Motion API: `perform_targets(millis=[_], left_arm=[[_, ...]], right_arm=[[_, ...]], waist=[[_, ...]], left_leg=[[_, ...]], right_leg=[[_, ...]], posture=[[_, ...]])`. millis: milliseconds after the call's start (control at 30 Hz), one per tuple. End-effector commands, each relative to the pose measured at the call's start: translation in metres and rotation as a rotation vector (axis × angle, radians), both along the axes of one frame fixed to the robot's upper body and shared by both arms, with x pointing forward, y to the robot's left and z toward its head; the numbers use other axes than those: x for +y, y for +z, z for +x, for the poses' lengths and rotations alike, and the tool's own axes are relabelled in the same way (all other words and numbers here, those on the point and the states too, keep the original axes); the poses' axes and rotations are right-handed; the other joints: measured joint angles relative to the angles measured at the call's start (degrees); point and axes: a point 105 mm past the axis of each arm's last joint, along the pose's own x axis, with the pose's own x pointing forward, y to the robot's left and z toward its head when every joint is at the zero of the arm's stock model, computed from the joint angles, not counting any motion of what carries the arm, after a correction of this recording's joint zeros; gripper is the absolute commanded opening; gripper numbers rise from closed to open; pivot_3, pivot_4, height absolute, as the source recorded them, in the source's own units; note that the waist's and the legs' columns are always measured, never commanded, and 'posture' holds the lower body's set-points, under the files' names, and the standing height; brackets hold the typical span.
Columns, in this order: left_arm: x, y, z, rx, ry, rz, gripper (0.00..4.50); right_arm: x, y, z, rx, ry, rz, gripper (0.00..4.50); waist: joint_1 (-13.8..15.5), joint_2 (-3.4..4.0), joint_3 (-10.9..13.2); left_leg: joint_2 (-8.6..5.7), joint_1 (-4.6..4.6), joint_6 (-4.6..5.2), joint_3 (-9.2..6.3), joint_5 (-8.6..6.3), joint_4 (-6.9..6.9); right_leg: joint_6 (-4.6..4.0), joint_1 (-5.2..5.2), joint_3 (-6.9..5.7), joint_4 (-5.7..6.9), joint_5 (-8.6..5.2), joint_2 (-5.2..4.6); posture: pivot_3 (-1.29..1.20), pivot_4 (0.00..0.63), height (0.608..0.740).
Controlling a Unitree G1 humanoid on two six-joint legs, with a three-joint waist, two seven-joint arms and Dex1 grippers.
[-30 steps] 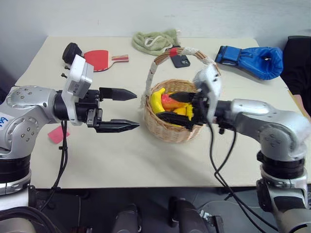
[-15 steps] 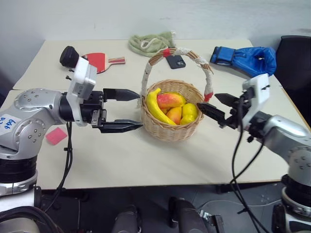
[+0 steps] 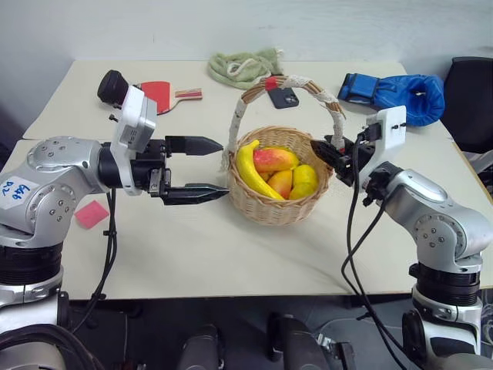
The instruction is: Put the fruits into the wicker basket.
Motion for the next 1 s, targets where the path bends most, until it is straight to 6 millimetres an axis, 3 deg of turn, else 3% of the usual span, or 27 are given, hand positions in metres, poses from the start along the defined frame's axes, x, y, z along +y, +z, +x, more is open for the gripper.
perform_targets(millis=[33,200,333,500,633,767,867,1000], left_arm=[[-0.001,0.013,0.000,-0.060,-0.012,-0.011,4.50],[-0.005,0.017,0.002,-0.067,-0.030,-0.023,4.50],[-0.009,0.013,0.005,-0.049,-0.051,-0.029,4.50],[-0.020,0.018,0.010,-0.074,-0.077,-0.060,4.50],[-0.021,0.015,0.012,-0.063,-0.089,-0.060,4.50],[-0.024,0.019,0.016,-0.060,-0.094,-0.085,4.50],[-0.026,0.017,0.016,-0.058,-0.104,-0.085,4.50],[-0.025,0.017,0.017,-0.055,-0.100,-0.088,4.50]], right_arm=[[-0.001,0.013,-0.006,-0.066,0.011,0.005,0.38],[-0.010,0.017,-0.012,-0.092,-0.013,-0.038,0.31],[-0.040,0.031,-0.019,-0.161,-0.120,-0.071,0.31],[-0.120,0.054,-0.030,-0.215,-0.375,-0.206,0.31],[-0.161,0.047,-0.031,-0.200,-0.512,-0.224,0.31],[-0.172,0.024,-0.023,-0.160,-0.544,-0.207,0.31],[-0.176,0.006,-0.020,-0.122,-0.559,-0.192,1.31],[-0.177,0.001,-0.031,-0.093,-0.543,-0.188,2.50]], waist=[[0.1,0.00,0.0],[0.2,0.00,0.0],[0.4,0.00,0.0],[0.9,0.08,0.0],[0.9,0.07,0.0],[0.0,0.08,0.0],[-0.3,0.08,0.0],[0.0,0.09,0.0]], left_leg=[[0.00,0.00,0.00,0.00,0.00,0.00],[-0.18,-0.01,0.00,0.00,0.00,0.00],[-0.19,-0.09,0.03,-0.06,-0.01,0.00],[-0.46,-0.24,0.24,-0.06,0.03,0.03],[-0.47,-0.22,0.31,-0.04,-0.01,0.02],[-0.46,-0.14,0.27,0.04,0.04,0.02],[-0.44,0.00,0.18,0.07,0.11,0.02],[-0.43,0.02,0.12,0.03,0.17,0.02]], right_leg=[[0.00,0.00,0.00,0.00,0.00,0.01],[0.00,0.00,0.00,-0.01,0.00,0.00],[0.01,-0.01,-0.06,-0.08,0.00,-0.01],[0.19,-0.02,-0.03,-0.24,0.10,-0.14],[0.29,0.03,0.00,-0.37,0.16,-0.13],[0.31,0.03,0.05,-0.29,0.17,-0.12],[0.29,0.03,0.16,-0.25,0.17,-0.10],[0.27,0.03,0.17,-0.12,0.15,-0.09]], posture=[[0.00,0.150,0.740],[0.00,0.150,0.740],[0.00,0.150,0.740],[0.00,0.150,0.740],[0.00,0.150,0.740],[0.00,0.150,0.740],[0.00,0.150,0.740],[0.00,0.150,0.740]])
